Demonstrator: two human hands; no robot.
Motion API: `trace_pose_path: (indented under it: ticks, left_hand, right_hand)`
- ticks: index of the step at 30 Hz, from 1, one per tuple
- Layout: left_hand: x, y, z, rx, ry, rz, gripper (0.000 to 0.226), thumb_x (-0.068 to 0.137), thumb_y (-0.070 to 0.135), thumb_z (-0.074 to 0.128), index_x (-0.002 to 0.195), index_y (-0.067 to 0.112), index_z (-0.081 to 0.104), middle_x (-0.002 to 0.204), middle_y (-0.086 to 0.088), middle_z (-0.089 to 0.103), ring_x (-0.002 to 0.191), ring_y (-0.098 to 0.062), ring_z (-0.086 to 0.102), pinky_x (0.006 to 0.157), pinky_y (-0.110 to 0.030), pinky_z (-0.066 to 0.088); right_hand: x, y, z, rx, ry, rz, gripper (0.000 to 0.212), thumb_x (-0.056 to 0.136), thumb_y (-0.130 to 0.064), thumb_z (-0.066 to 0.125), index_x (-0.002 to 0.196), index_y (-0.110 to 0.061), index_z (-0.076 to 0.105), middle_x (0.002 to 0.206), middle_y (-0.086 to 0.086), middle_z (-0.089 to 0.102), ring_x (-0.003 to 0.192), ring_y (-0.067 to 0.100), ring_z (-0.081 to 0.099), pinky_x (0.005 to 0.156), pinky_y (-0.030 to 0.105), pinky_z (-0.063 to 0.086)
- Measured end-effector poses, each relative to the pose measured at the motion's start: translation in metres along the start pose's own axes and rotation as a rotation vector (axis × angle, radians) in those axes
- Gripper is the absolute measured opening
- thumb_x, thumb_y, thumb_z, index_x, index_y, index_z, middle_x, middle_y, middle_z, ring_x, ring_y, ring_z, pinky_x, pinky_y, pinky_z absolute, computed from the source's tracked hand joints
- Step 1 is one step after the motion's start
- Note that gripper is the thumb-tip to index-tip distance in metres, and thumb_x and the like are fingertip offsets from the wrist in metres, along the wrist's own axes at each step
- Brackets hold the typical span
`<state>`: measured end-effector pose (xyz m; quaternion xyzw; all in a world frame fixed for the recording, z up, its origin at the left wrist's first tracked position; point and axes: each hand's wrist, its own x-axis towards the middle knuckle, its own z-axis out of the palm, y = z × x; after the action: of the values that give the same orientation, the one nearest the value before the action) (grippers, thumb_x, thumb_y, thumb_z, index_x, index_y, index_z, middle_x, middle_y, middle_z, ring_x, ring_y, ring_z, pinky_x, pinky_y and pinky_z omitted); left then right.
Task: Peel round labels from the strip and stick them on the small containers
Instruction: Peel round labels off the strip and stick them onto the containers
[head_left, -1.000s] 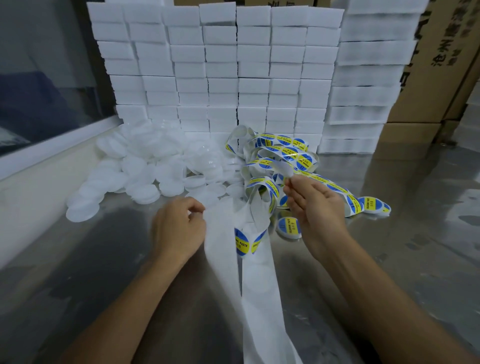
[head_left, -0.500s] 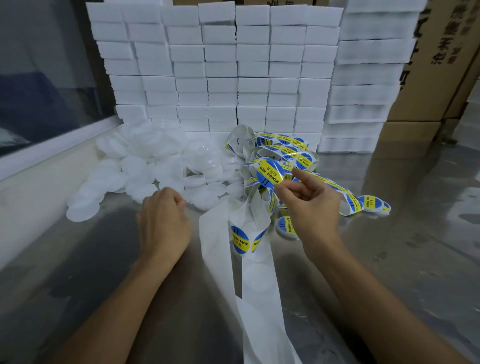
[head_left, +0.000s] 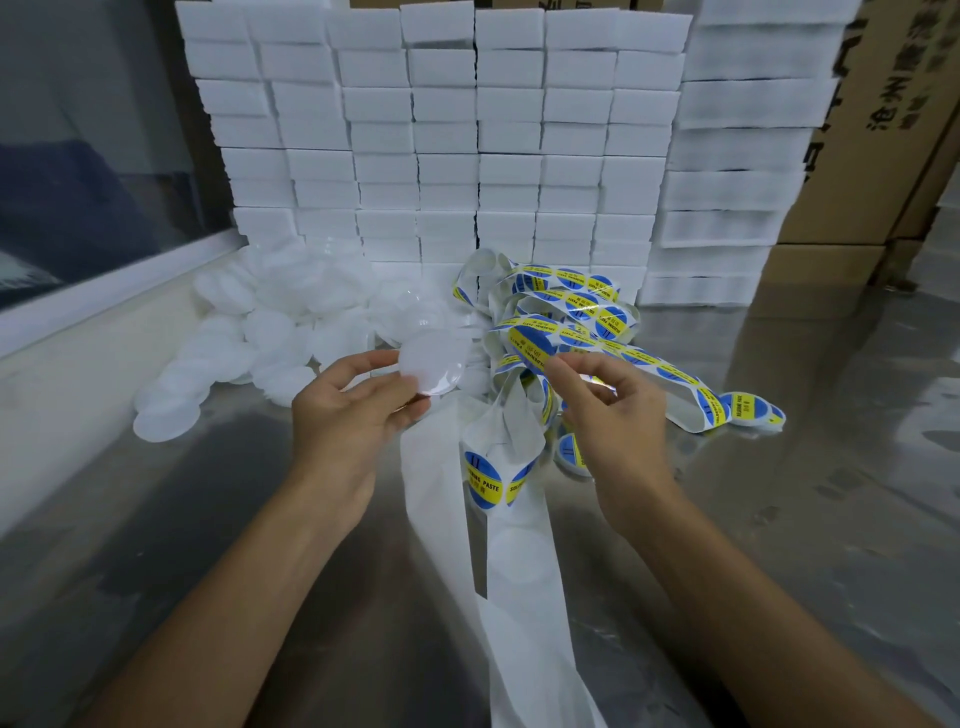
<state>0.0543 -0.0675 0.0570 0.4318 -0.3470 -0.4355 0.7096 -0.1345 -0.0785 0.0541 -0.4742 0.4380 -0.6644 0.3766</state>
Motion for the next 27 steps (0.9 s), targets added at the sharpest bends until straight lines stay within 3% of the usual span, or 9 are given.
trace_pose_path:
  ticks: [7,10,21,27]
  left_hand:
    - [-0.005,0.0,0.005,-0.099,-0.086,-0.086,0.012,0.079,-0.005,0.069,0.085,0.004,0.068,0.08,-0.012,0.074,0.078,-0.023,0.072,0.069,-0.028,0.059]
    - [-0.008,0.0,0.007,-0.112,-0.129,-0.091,0.015,0.076,-0.006,0.069,0.088,0.003,0.066,0.079,-0.015,0.074,0.077,-0.023,0.073,0.067,-0.028,0.059]
    - [-0.01,0.001,0.009,-0.114,-0.182,-0.083,0.022,0.065,0.003,0.072,0.085,0.004,0.063,0.08,-0.016,0.075,0.077,-0.024,0.074,0.066,-0.027,0.059]
    - [-0.01,0.001,0.01,-0.096,-0.17,-0.073,0.013,0.074,-0.004,0.071,0.082,0.004,0.064,0.079,-0.015,0.075,0.076,-0.024,0.074,0.066,-0.028,0.059]
  right_hand:
    - [-0.003,-0.006,0.006,0.129,-0.169,0.159,0.004,0.084,-0.014,0.073,0.082,-0.015,0.076,0.07,-0.002,0.071,0.06,0.006,0.061,0.063,0.023,0.049]
    - [-0.011,-0.005,0.011,0.069,-0.215,0.124,0.004,0.083,-0.014,0.075,0.08,-0.017,0.077,0.069,-0.002,0.072,0.058,0.005,0.061,0.058,0.018,0.048]
    - [-0.017,-0.005,0.015,0.012,-0.202,0.079,0.013,0.082,-0.013,0.076,0.076,-0.024,0.077,0.069,-0.002,0.074,0.056,0.004,0.059,0.055,0.014,0.048]
    - [-0.017,-0.004,0.014,-0.021,-0.192,0.058,0.012,0.083,-0.014,0.076,0.077,-0.025,0.076,0.071,-0.002,0.075,0.056,0.004,0.06,0.055,0.012,0.047]
